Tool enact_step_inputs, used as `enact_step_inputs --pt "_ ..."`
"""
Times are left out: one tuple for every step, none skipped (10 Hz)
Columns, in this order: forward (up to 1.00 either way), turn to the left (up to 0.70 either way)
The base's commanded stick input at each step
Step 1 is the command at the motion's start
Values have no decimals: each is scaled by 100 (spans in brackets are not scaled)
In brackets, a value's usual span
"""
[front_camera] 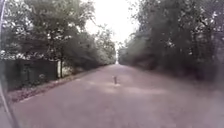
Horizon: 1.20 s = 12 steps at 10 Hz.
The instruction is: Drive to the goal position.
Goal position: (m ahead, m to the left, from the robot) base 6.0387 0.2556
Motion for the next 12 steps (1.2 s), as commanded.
enact_step_inputs --pt "70 0" --pt "70 0" --pt "70 0" --pt "70 0" --pt "70 0" --pt "70 0" --pt "70 0" --pt "70 0" --pt "70 0" --pt "70 0" --pt "70 0" --pt "70 0"
